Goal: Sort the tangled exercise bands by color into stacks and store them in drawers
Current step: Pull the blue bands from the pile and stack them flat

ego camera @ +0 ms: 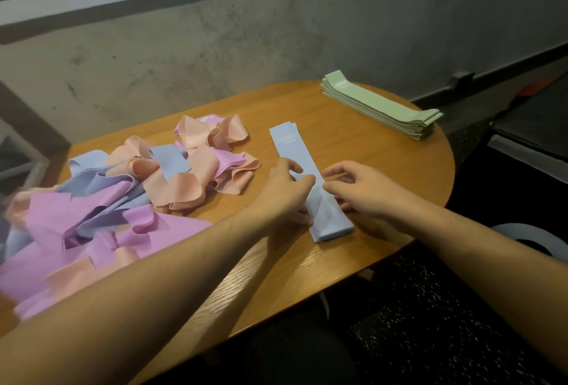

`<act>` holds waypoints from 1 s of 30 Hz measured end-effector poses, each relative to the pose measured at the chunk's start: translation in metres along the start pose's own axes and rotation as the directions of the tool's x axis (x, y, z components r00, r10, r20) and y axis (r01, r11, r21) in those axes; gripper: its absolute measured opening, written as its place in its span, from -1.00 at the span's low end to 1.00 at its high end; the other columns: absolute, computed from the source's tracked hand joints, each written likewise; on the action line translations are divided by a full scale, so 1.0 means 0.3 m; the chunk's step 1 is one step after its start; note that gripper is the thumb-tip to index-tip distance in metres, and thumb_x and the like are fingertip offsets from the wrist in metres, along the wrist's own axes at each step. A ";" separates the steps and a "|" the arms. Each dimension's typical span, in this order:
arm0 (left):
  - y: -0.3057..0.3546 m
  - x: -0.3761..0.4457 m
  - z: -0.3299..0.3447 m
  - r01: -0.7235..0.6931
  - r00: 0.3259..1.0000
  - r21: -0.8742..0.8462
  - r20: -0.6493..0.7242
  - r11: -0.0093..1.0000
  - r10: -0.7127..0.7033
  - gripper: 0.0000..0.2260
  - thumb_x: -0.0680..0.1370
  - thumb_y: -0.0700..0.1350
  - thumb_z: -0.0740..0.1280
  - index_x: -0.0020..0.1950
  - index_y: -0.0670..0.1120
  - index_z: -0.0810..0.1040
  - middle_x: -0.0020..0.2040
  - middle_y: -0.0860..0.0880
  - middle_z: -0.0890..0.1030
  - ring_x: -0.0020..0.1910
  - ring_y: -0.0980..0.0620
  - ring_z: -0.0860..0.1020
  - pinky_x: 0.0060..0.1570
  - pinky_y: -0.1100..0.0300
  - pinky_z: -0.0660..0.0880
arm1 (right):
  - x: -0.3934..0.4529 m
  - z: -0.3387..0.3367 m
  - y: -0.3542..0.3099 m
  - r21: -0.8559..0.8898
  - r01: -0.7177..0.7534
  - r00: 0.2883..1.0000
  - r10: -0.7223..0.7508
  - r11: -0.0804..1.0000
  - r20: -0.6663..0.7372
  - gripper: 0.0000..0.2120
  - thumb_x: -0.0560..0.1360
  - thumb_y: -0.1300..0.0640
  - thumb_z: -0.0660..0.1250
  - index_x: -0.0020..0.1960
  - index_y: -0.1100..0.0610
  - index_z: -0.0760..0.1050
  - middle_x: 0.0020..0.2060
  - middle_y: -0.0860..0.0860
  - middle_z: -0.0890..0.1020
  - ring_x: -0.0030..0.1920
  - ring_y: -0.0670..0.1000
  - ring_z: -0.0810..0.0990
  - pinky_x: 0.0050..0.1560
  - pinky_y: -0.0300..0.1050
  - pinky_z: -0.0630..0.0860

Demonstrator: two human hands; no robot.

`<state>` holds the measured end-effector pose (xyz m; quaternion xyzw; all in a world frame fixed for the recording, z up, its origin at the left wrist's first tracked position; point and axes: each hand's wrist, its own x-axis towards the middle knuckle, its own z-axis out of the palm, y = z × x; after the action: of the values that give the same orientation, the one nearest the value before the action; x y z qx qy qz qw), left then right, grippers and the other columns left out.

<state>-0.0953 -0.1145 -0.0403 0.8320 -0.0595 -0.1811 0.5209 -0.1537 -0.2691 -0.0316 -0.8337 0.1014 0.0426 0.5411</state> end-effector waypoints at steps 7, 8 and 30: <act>-0.023 -0.008 -0.083 -0.026 0.997 0.004 -0.072 1.000 0.027 -0.82 0.62 -0.05 0.30 0.19 -0.06 0.42 0.00 -0.13 0.55 -0.29 -0.03 0.59 -0.32 0.11 0.59 | -0.004 -0.011 -0.013 -0.044 0.005 0.998 -0.008 0.999 -0.056 -0.72 0.58 0.05 0.36 0.28 -0.03 0.49 0.13 -0.07 0.60 0.08 -0.11 0.58 0.14 -0.01 0.59; -0.029 -0.003 -0.110 -0.039 0.995 0.035 -0.093 0.999 0.042 -0.84 0.62 -0.03 0.30 0.17 -0.03 0.44 0.00 -0.09 0.57 -0.26 -0.01 0.58 -0.28 0.10 0.56 | -0.003 -0.009 -0.017 -0.064 0.022 0.997 -0.026 0.998 -0.069 -0.73 0.58 0.06 0.35 0.28 -0.03 0.49 0.13 -0.08 0.59 0.07 -0.14 0.56 0.09 -0.08 0.58; -0.309 -0.186 -0.734 -0.207 0.836 0.686 -0.246 0.697 0.491 -0.86 0.54 -0.12 0.35 0.09 0.01 0.56 0.19 0.03 0.59 0.15 0.02 0.51 0.17 0.00 0.49 | 0.113 0.338 -0.319 -0.016 0.249 0.964 -0.246 0.968 0.104 -0.90 0.57 0.19 0.34 -0.02 0.01 0.59 -0.26 0.00 0.66 -0.30 -0.07 0.53 -0.36 -0.19 0.46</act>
<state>-0.0753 0.1293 -0.0231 0.9483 -0.1667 0.1339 0.2344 -0.0961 -0.1431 0.0063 -0.8444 -0.0319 0.0184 0.5344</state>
